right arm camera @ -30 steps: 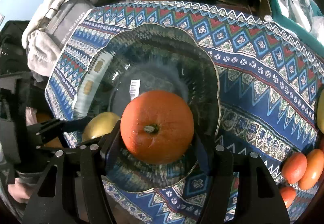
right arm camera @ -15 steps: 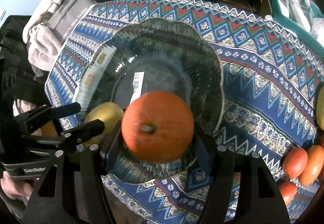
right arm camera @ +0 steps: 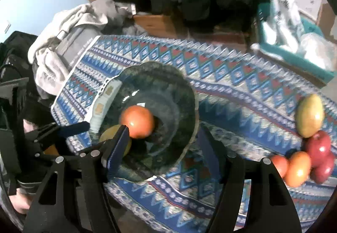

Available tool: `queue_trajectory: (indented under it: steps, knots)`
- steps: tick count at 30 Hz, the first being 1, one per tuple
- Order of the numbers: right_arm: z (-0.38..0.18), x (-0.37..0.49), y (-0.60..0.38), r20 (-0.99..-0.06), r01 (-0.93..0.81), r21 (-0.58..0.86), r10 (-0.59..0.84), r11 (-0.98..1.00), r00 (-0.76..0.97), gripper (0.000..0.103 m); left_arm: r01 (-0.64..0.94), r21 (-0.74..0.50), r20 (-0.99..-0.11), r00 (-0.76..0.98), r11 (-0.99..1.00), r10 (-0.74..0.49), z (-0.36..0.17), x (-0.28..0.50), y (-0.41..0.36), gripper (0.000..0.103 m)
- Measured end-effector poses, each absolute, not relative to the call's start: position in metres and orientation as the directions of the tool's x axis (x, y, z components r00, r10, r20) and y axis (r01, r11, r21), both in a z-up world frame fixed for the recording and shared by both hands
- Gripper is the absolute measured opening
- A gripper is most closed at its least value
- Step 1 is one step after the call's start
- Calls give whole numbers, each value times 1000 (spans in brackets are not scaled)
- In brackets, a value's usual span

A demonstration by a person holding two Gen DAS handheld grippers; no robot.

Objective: Organize fruits
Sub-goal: 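Lower the mango into the glass bowl and open left gripper while right releases the orange there, then withdraw both grippers from the bowl and move back toward the fruit cluster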

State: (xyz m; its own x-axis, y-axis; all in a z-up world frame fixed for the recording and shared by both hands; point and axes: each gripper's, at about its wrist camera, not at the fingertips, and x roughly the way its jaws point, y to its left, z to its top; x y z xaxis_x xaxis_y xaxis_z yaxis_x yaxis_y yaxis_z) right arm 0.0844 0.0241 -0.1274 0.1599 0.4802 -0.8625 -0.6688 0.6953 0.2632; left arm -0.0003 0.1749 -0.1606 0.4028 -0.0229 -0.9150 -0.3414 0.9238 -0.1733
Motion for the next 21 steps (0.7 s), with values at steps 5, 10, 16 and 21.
queue_trajectory:
  steps: [5,10,16,21]
  knots:
    - [-114,80,5,-865,-674,183,443,715,234,72,-307,-177,-899,437,935,-27,-147,4,159,75]
    - [-103,82,-21,-861,-647,164,428,745,275,75,-268,-187,-884,465,945,-44,-134,8,140,78]
    - [-89,82,-57,-851,-617,131,407,776,332,78,-219,-192,-870,489,957,-63,-120,15,114,79]
    - [-78,86,-90,-844,-580,113,386,806,372,80,-177,-190,-863,499,966,-78,-114,22,90,81]
